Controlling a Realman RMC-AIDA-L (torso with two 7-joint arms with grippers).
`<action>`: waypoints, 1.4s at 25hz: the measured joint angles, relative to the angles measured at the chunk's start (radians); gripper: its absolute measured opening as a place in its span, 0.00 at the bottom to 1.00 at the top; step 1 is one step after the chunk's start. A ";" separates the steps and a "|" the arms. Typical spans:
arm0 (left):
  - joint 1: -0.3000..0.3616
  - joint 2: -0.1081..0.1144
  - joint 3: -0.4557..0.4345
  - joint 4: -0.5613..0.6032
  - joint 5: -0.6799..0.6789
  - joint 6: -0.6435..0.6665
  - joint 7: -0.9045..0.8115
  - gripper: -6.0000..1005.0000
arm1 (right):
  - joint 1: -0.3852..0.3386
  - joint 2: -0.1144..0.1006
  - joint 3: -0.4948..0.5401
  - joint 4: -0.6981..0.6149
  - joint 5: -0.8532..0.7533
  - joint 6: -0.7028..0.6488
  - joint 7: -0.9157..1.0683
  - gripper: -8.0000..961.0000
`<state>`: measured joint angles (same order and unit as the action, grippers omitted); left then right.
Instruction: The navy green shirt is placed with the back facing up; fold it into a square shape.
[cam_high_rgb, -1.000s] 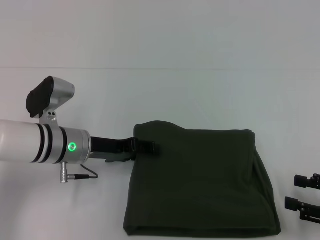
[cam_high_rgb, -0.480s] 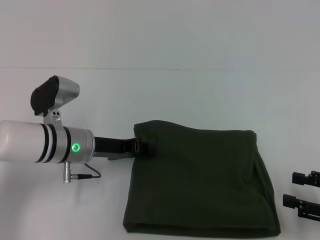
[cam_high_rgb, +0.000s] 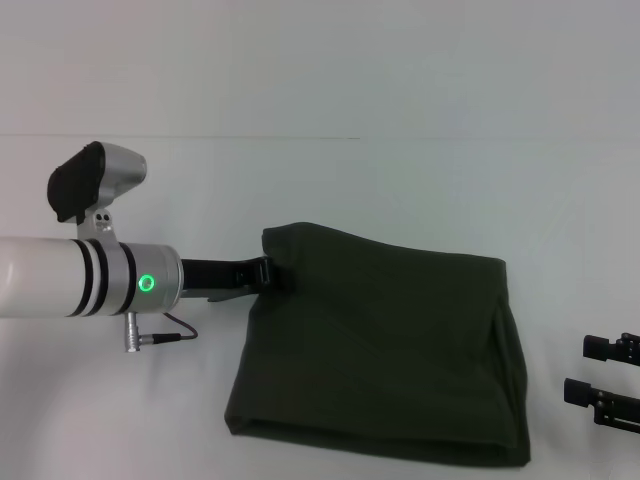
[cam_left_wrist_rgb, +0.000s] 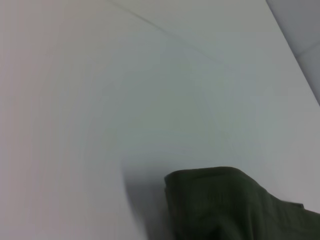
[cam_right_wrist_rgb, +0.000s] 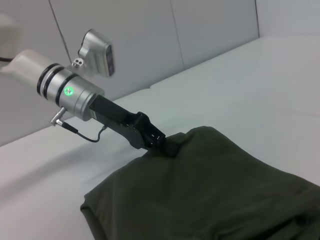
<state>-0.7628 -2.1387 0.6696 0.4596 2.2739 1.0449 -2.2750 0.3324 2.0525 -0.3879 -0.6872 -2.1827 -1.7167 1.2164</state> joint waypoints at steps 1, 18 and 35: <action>0.000 0.000 0.000 0.000 0.000 0.000 0.000 0.07 | 0.001 0.000 0.002 0.000 0.002 -0.001 0.000 0.77; 0.074 0.014 -0.117 0.065 -0.038 -0.055 0.053 0.09 | 0.018 0.005 0.001 0.000 0.009 -0.004 0.000 0.77; 0.221 -0.004 -0.177 0.333 -0.148 0.237 0.315 0.61 | 0.034 0.029 -0.001 0.000 0.074 -0.001 -0.047 0.77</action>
<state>-0.5421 -2.1426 0.4927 0.7922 2.1256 1.2824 -1.9598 0.3663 2.0811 -0.3889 -0.6872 -2.1088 -1.7179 1.1691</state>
